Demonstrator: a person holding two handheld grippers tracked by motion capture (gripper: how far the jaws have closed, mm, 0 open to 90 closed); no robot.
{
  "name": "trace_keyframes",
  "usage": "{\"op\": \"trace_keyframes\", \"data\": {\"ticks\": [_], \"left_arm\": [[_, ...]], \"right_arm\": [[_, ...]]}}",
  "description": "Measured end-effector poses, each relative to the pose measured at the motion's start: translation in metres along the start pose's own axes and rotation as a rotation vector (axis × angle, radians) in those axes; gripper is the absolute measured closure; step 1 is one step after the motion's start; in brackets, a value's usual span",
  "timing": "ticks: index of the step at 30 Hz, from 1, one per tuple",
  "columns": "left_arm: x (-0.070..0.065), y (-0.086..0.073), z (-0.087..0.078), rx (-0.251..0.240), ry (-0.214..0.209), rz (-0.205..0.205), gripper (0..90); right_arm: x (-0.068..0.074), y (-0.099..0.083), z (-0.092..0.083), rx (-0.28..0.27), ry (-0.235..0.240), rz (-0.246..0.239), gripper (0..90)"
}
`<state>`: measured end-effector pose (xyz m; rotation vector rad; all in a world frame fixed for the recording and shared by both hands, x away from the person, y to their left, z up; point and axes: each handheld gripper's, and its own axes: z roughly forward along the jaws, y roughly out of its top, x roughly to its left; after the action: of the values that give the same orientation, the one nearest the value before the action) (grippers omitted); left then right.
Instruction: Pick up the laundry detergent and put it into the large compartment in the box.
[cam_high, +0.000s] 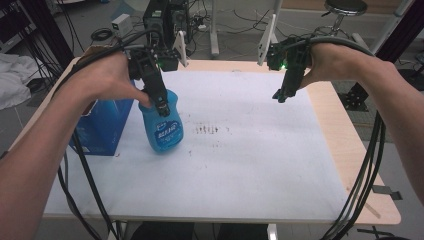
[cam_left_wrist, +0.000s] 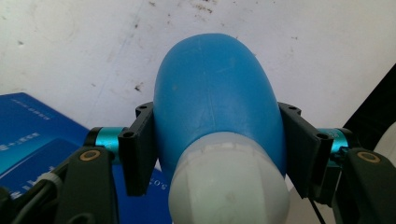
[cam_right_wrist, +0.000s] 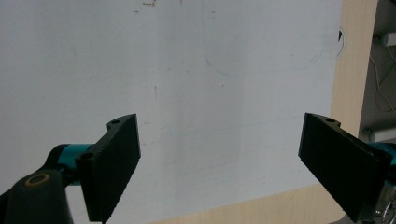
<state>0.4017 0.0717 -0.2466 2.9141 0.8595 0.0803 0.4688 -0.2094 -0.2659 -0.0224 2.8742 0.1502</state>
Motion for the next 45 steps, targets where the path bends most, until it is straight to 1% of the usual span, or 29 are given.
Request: {"op": "trace_keyframes", "data": {"ticks": [4, 5, 6, 7, 8, 10, 14, 17, 19, 22, 27, 31, 32, 37, 39, 40, 41, 45], "left_arm": [[0.002, 0.003, -0.015, 0.003, 0.007, 0.014, 35.9], [0.002, 0.003, -0.015, 0.003, 0.007, 0.014, 35.9], [0.003, 0.004, -0.022, -0.003, 0.008, 0.018, 35.9], [0.003, 0.005, -0.025, -0.005, 0.007, 0.018, 36.0], [0.004, 0.006, -0.030, 0.002, 0.009, 0.022, 36.0], [0.005, 0.007, -0.037, 0.001, 0.011, 0.022, 36.0], [0.005, 0.010, -0.052, 0.008, 0.020, 0.039, 36.0], [0.006, 0.013, -0.064, 0.003, 0.010, 0.047, 36.0], [0.008, 0.015, -0.072, 0.010, 0.011, 0.056, 36.0], [0.009, 0.020, -0.084, 0.006, 0.014, 0.065, 36.0], [0.013, 0.025, -0.105, -0.019, -0.004, 0.066, 36.0], [0.016, 0.025, -0.121, -0.048, -0.018, 0.064, 36.0], [0.018, 0.025, -0.125, -0.051, -0.018, 0.071, 36.1], [0.024, 0.020, -0.137, -0.073, -0.028, 0.057, 36.1], [0.027, 0.017, -0.140, -0.075, -0.024, 0.052, 36.1], [0.028, 0.015, -0.141, -0.077, -0.022, 0.043, 36.1], [0.029, 0.013, -0.143, -0.077, -0.018, 0.042, 36.1], [0.036, 0.002, -0.147, -0.074, 0.001, 0.015, 36.2]], "right_arm": [[-0.001, 0.000, 0.000, -0.004, -0.002, -0.002, 12.0], [-0.001, 0.000, 0.000, -0.004, -0.002, -0.002, 12.0], [0.000, 0.000, 0.000, -0.003, -0.001, 0.002, 12.0], [-0.001, 0.000, 0.001, -0.001, 0.000, 0.000, 12.0], [-0.001, 0.000, 0.001, -0.001, 0.000, 0.001, 12.0], [-0.001, 0.000, 0.000, -0.002, -0.001, 0.003, 12.0], [-0.001, 0.000, 0.000, -0.004, -0.001, -0.002, 12.0], [-0.002, -0.001, 0.000, -0.006, -0.003, 0.001, 12.0], [-0.002, -0.001, 0.000, -0.005, -0.002, 0.003, 12.0], [-0.002, -0.001, 0.000, -0.006, -0.001, 0.004, 12.0], [-0.002, -0.001, 0.001, -0.004, -0.003, 0.000, 12.0], [-0.002, -0.001, 0.000, -0.007, -0.006, -0.005, 12.0], [-0.002, -0.001, 0.000, -0.007, -0.006, -0.006, 12.0], [-0.002, 0.000, 0.001, -0.007, -0.004, -0.006, 12.0], [-0.002, 0.000, 0.001, -0.008, -0.004, -0.006, 12.0], [-0.002, 0.000, 0.001, -0.007, -0.002, -0.006, 12.0], [-0.002, 0.000, 0.001, -0.003, -0.001, 0.003, 12.0], [-0.002, -0.001, 0.002, -0.005, -0.003, -0.001, 12.0]]}}
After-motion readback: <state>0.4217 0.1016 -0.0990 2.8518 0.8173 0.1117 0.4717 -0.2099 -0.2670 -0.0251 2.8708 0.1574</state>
